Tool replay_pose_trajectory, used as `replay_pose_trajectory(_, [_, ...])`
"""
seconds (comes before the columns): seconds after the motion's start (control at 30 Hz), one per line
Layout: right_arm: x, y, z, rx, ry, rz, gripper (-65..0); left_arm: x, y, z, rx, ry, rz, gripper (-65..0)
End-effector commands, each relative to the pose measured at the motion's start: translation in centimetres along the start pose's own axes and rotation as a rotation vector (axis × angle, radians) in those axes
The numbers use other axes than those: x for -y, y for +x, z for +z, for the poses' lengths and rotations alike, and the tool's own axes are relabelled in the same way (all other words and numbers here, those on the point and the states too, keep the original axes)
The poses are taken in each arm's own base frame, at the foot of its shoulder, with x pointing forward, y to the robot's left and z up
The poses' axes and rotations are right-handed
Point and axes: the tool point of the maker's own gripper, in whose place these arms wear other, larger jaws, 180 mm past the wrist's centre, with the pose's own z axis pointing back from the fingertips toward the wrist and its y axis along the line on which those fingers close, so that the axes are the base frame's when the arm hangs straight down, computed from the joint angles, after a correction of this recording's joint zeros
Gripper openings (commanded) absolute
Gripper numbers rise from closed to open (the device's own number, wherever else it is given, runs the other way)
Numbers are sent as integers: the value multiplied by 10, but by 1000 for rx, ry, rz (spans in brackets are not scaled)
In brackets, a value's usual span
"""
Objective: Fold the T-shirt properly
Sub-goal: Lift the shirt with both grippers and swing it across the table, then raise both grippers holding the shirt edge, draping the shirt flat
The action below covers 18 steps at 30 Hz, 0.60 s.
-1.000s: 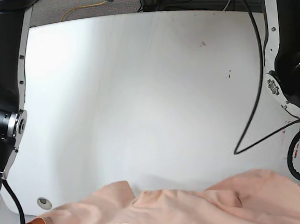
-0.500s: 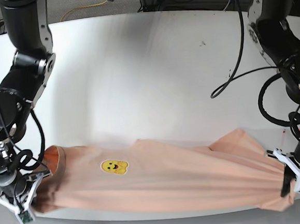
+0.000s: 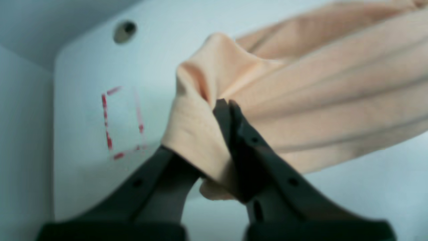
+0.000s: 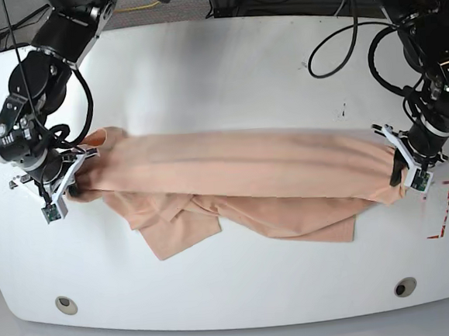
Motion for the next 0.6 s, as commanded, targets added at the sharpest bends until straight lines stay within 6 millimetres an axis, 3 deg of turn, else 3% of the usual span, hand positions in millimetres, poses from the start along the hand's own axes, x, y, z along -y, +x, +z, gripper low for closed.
replay_pose_trajectory(0.0, [5, 10, 11, 63, -8, -5, -639, -8, 7, 9, 46, 18, 9, -650])
replay_pose_trajectory(0.3, [-32, -34, 24, 65, 222, -142, -637, 12, -38, 20, -57, -30, 38, -650])
replay_pose_trajectory(0.57, [-74, -63, 42, 74, 420, -229, -637, 10, -69, 28, -128, -19, 77, -650])
